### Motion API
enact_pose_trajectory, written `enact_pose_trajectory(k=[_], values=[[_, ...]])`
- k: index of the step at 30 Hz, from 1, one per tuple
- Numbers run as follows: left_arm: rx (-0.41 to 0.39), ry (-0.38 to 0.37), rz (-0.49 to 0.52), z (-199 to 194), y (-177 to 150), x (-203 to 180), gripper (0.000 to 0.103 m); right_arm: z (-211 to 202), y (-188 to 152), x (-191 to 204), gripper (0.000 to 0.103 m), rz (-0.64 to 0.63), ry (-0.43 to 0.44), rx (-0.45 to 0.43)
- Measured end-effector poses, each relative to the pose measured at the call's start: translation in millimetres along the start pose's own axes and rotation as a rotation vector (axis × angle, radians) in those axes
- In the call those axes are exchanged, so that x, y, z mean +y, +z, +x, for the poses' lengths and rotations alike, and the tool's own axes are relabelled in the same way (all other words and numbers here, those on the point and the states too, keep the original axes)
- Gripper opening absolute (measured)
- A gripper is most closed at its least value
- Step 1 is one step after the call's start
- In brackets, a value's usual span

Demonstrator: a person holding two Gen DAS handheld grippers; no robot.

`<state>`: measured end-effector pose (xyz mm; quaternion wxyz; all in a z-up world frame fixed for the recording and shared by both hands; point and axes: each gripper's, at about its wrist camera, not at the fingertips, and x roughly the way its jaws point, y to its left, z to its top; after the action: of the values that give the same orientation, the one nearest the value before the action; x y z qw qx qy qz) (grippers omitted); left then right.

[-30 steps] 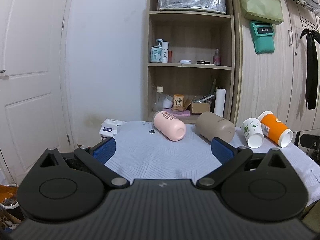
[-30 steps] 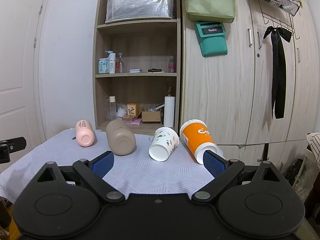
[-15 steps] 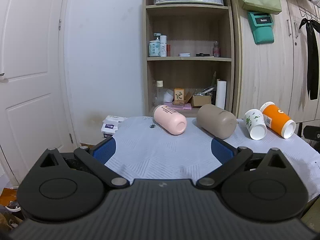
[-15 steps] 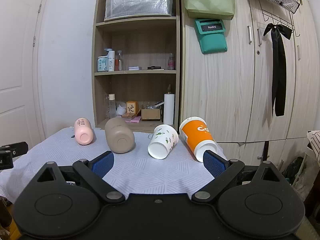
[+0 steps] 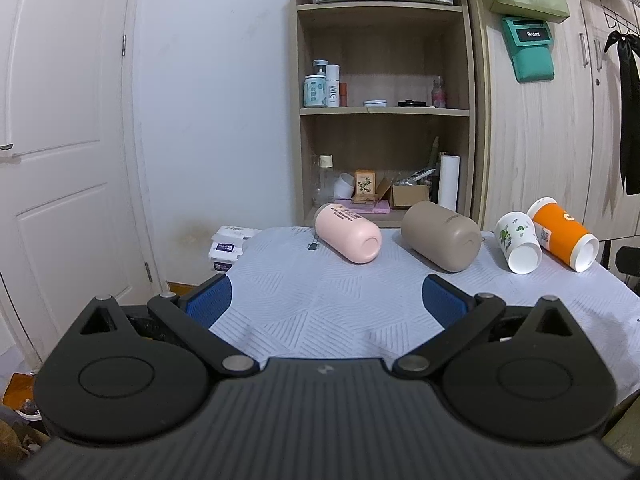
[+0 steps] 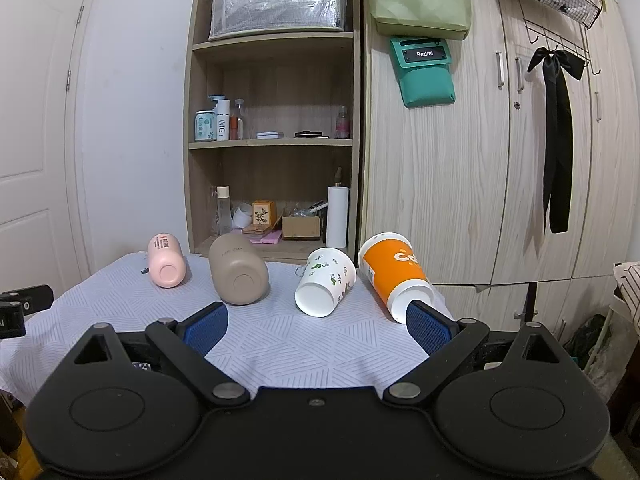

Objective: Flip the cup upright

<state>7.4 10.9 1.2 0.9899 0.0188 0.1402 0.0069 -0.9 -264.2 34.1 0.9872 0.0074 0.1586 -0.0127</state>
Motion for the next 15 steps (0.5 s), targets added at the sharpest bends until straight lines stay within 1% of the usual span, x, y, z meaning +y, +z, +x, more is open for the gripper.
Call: enact_pose_trajectory(k=[15], values=[[0.007, 0.003, 0.003, 0.7, -1.4, 1.4, 0.103, 0.0, -1.1, 0.7, 0.098, -0.006, -0.002, 0.002]])
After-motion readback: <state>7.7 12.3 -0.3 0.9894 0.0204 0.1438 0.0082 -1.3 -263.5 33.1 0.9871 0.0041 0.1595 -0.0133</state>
